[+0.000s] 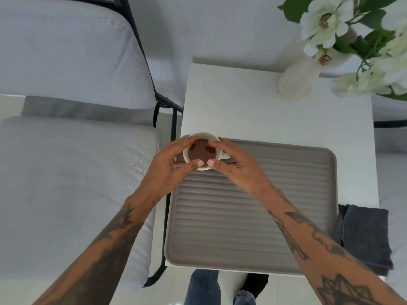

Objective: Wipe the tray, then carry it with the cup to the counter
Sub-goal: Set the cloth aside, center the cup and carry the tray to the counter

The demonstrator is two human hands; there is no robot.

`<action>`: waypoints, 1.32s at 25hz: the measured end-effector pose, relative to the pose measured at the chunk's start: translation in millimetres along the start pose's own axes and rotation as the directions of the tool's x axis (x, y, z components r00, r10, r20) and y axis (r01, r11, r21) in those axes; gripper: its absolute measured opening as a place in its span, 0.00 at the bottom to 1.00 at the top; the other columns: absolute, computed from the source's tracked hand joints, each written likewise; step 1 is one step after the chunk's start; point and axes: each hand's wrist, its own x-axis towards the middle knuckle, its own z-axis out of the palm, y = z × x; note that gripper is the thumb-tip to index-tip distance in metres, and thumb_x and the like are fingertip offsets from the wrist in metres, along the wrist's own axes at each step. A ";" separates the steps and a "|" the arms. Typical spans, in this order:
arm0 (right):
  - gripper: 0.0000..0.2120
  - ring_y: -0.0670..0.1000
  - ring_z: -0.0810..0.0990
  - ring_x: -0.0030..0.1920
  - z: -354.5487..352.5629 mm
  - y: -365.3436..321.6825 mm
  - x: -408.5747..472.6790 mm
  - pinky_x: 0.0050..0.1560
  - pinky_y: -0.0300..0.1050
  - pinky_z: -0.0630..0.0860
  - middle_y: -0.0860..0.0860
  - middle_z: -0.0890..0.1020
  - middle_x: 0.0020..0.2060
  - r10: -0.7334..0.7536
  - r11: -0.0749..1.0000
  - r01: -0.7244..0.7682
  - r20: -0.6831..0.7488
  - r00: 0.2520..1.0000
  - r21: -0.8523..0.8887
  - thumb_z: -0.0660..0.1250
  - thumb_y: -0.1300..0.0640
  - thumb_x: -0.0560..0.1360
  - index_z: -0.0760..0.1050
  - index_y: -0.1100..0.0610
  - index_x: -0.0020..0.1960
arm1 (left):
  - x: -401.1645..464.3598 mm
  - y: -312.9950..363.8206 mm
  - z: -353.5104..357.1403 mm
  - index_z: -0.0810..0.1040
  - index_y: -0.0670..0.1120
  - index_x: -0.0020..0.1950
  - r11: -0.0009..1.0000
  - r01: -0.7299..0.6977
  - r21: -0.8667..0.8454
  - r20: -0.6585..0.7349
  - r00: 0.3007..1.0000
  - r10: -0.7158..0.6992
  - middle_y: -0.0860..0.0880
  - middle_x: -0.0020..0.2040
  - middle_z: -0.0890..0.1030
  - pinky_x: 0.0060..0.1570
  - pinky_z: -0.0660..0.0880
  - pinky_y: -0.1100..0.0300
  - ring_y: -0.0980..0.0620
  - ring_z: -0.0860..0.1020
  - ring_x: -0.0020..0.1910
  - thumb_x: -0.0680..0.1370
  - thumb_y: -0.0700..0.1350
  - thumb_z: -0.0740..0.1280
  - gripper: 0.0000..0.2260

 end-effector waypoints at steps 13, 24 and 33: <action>0.23 0.29 0.72 0.63 -43.2 15.1 -110.6 0.57 0.29 0.74 0.37 0.72 0.66 0.077 0.974 -0.049 -0.115 0.990 0.222 0.71 0.64 0.74 0.73 0.57 0.69 | -56.8 46.4 91.1 0.72 0.50 0.72 0.999 0.030 -0.013 0.034 0.999 -0.029 0.50 0.69 0.72 0.50 0.81 0.62 0.60 0.73 0.65 0.73 0.49 0.74 0.28; 0.25 0.41 0.68 0.72 -63.4 78.9 -172.2 0.65 0.52 0.77 0.43 0.73 0.71 0.140 0.960 -0.097 -0.148 0.979 0.263 0.73 0.58 0.73 0.74 0.47 0.69 | -91.1 36.9 166.0 0.68 0.53 0.74 0.994 0.101 -0.046 0.075 0.992 -0.097 0.54 0.68 0.74 0.45 0.80 0.65 0.60 0.75 0.64 0.73 0.45 0.76 0.32; 0.25 0.43 0.68 0.72 -64.8 91.6 -171.2 0.65 0.49 0.77 0.46 0.72 0.71 0.123 0.959 -0.079 -0.148 0.981 0.274 0.72 0.61 0.74 0.73 0.52 0.70 | -92.8 25.7 171.6 0.73 0.49 0.71 0.999 -0.005 -0.042 0.078 0.997 0.009 0.48 0.70 0.73 0.49 0.81 0.60 0.55 0.75 0.66 0.72 0.42 0.76 0.28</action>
